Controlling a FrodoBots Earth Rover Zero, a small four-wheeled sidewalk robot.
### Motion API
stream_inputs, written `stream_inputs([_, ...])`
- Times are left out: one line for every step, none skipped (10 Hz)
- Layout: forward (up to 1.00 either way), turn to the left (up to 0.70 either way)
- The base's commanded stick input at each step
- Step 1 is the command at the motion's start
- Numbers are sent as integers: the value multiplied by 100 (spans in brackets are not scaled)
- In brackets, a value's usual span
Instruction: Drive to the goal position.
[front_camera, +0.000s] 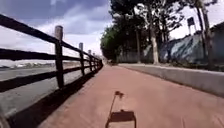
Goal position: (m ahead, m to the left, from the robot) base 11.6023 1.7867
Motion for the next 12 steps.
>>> stream_inputs([70, 27])
stream_inputs([70, 19])
stream_inputs([70, -8])
stream_inputs([70, -8])
stream_inputs([70, -8])
stream_inputs([70, -8])
stream_inputs([70, -8])
stream_inputs([70, -8])
stream_inputs([70, 12])
stream_inputs([70, 27])
stream_inputs([70, 7])
stream_inputs([70, -8])
